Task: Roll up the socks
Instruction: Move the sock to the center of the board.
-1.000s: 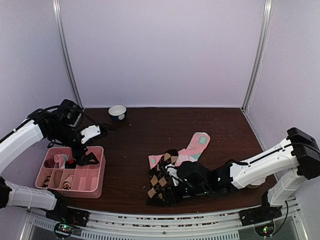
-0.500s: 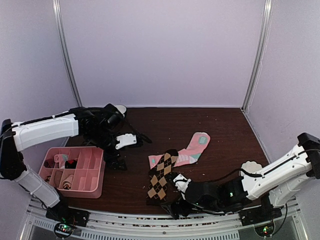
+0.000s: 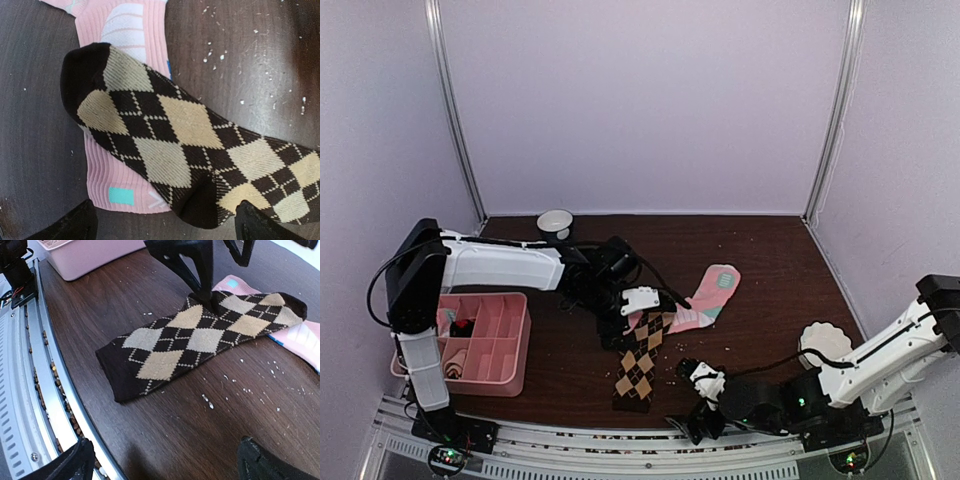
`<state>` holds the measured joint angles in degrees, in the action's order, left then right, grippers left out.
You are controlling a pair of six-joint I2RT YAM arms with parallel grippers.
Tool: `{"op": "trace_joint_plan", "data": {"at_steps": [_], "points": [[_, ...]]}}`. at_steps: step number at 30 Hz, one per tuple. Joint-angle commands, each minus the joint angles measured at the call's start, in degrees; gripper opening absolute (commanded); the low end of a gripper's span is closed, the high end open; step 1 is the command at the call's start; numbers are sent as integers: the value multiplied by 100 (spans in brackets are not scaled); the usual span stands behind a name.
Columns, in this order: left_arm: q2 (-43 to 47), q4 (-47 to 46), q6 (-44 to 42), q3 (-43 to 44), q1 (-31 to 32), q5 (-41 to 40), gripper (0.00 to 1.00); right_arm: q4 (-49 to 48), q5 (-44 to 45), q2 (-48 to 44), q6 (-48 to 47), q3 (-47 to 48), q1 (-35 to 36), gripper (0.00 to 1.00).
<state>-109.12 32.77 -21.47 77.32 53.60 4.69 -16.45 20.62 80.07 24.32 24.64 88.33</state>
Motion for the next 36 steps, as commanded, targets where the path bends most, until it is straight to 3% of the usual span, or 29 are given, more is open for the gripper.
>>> {"op": "trace_joint_plan", "data": {"at_steps": [1, 6, 14, 20, 28, 36], "points": [[-149, -913, -49, -56, 24, -378, 98, -446, 67, 225, -609, 186, 60, 100], [-622, -1380, -280, -73, 71, -1468, 98, -494, -59, 624, -993, 478, 76, 95], [-1100, -1780, -670, -34, 71, -2244, 98, -755, -417, 1193, -1529, 736, 79, 88], [-1132, -1432, -667, 409, 62, -2124, 98, -871, -501, 1445, -2130, 921, -118, 80], [-120, -623, -897, 180, 45, -1264, 98, -834, -1296, 1675, -2660, 1138, -888, 69], [623, 181, -748, 296, -216, -789, 98, -513, -1736, 1959, -2921, 1463, -1035, 56]]}}
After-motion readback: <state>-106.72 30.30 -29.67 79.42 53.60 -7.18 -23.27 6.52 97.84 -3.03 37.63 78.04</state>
